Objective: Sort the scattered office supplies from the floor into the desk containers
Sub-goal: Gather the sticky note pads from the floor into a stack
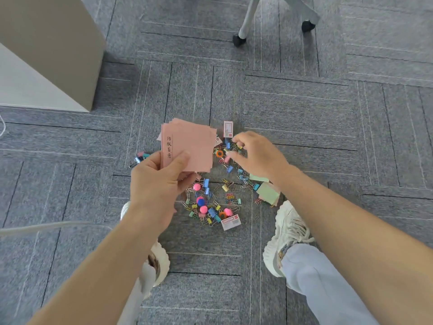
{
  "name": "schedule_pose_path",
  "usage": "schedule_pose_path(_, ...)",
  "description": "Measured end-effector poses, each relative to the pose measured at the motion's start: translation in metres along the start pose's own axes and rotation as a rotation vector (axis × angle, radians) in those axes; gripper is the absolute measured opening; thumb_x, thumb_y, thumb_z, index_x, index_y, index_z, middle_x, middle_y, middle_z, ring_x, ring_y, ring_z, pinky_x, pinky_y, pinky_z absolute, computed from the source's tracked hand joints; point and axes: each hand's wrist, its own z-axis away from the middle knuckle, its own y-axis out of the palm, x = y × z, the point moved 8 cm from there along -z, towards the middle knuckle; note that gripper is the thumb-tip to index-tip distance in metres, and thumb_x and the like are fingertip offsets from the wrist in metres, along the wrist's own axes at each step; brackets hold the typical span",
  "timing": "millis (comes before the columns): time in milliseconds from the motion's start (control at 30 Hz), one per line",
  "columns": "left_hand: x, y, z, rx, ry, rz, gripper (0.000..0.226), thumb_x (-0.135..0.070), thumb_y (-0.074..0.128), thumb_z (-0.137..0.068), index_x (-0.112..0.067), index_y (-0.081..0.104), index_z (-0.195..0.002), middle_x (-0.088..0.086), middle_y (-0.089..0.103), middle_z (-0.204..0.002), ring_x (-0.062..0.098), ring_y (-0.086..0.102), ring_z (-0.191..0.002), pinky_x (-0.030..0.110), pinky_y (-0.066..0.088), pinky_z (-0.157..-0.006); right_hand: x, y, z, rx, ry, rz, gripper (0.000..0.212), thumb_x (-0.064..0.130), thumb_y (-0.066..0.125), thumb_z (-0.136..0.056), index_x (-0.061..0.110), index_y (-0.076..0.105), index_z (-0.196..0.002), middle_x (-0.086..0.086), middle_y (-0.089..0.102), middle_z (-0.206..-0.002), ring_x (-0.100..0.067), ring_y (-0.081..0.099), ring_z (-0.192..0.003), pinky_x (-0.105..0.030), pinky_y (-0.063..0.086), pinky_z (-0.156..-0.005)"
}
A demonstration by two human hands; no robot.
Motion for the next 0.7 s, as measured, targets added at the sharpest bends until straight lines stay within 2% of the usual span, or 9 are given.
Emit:
schedule_pose_path(100, 0.003, -0.019, -0.026, -0.031, -0.018, 0.012, 0.004, -0.005, 0.067, -0.089, -0.009, 0.066, -0.090, 0.003, 0.073, -0.079, 0.015, 0.069, -0.074, 0.030, 0.062, -0.069, 0.018, 0.049, -0.059, 0.065, -0.082, 0.036, 0.054, 0.045, 0.059, -0.094, 0.013, 0.048, -0.136, -0.009, 0.054, -0.133, -0.028, 0.052, -0.121, -0.044, 0.047, -0.096)
schedule_pose_path(200, 0.004, -0.044, -0.062, -0.085, -0.044, -0.007, 0.004, -0.006, 0.068, -0.088, -0.009, 0.065, -0.091, 0.005, 0.074, -0.083, 0.019, 0.071, -0.079, 0.032, 0.062, -0.072, 0.036, 0.104, -0.119, 0.118, -0.128, 0.063, 0.061, 0.046, 0.059, -0.093, 0.013, 0.043, -0.141, -0.011, 0.050, -0.138, -0.031, 0.051, -0.123, -0.047, 0.048, -0.096)
schedule_pose_path(300, 0.005, -0.080, -0.090, -0.142, -0.060, -0.010, 0.004, -0.006, 0.065, -0.089, -0.010, 0.066, -0.091, 0.005, 0.075, -0.082, 0.015, 0.071, -0.073, 0.030, 0.062, -0.071, 0.043, 0.160, -0.174, 0.135, -0.155, 0.136, 0.064, 0.049, 0.062, -0.091, 0.013, 0.043, -0.141, -0.011, 0.050, -0.138, -0.032, 0.048, -0.126, -0.048, 0.046, -0.099)
schedule_pose_path(367, 0.005, -0.105, -0.099, -0.170, -0.068, -0.003, 0.005, -0.008, 0.065, -0.087, -0.010, 0.067, -0.091, 0.003, 0.075, -0.080, 0.013, 0.070, -0.069, 0.028, 0.061, -0.069, 0.041, 0.196, -0.206, 0.153, -0.144, 0.215, 0.068, 0.053, 0.062, -0.089, 0.014, 0.042, -0.141, -0.011, 0.048, -0.139, -0.033, 0.042, -0.130, -0.049, 0.042, -0.102)
schedule_pose_path(467, 0.012, -0.129, -0.103, -0.177, -0.107, -0.022, 0.016, -0.015, 0.068, -0.077, -0.010, 0.069, -0.092, 0.005, 0.076, -0.084, 0.016, 0.072, -0.075, 0.028, 0.060, -0.068, 0.038, 0.237, -0.241, 0.163, -0.084, 0.328, 0.072, 0.058, 0.062, -0.087, 0.020, 0.041, -0.144, -0.011, 0.043, -0.145, -0.037, 0.035, -0.135, -0.056, 0.028, -0.111)
schedule_pose_path(533, 0.018, -0.136, -0.104, -0.163, -0.128, -0.032, 0.023, -0.018, 0.069, -0.072, -0.009, 0.070, -0.093, 0.009, 0.076, -0.088, 0.018, 0.072, -0.077, 0.028, 0.060, -0.069, 0.042, 0.257, -0.254, 0.163, -0.034, 0.343, 0.063, 0.056, 0.064, -0.086, 0.030, 0.045, -0.141, -0.011, 0.036, -0.149, -0.040, 0.030, -0.138, -0.066, 0.014, -0.115)
schedule_pose_path(600, 0.023, -0.141, -0.103, -0.170, -0.147, -0.030, 0.024, -0.018, 0.069, -0.069, -0.008, 0.071, -0.091, 0.011, 0.076, -0.089, 0.019, 0.072, -0.077, 0.028, 0.060, -0.069, 0.047, 0.269, -0.260, 0.151, 0.021, 0.376, 0.051, 0.052, 0.065, -0.086, 0.032, 0.052, -0.131, -0.014, 0.034, -0.145, -0.042, 0.029, -0.136, -0.069, 0.008, -0.113)
schedule_pose_path(633, 0.025, -0.142, -0.101, -0.171, -0.159, -0.028, 0.025, -0.019, 0.070, -0.069, -0.008, 0.071, -0.091, 0.012, 0.076, -0.090, 0.019, 0.072, -0.077, 0.028, 0.060, -0.068, 0.049, 0.270, -0.261, 0.127, 0.028, 0.395, 0.045, 0.047, 0.066, -0.087, 0.030, 0.055, -0.127, -0.015, 0.037, -0.142, -0.041, 0.032, -0.133, -0.067, 0.012, -0.112)
schedule_pose_path(700, 0.029, -0.144, -0.097, -0.174, -0.182, -0.012, 0.025, -0.019, 0.070, -0.068, -0.007, 0.071, -0.091, 0.013, 0.076, -0.090, 0.020, 0.071, -0.077, 0.027, 0.059, -0.066, 0.056, 0.264, -0.258, 0.063, -0.006, 0.421, 0.030, 0.026, 0.065, -0.090, 0.022, 0.064, -0.120, -0.014, 0.048, -0.131, -0.038, 0.038, -0.125, -0.057, 0.028, -0.108)
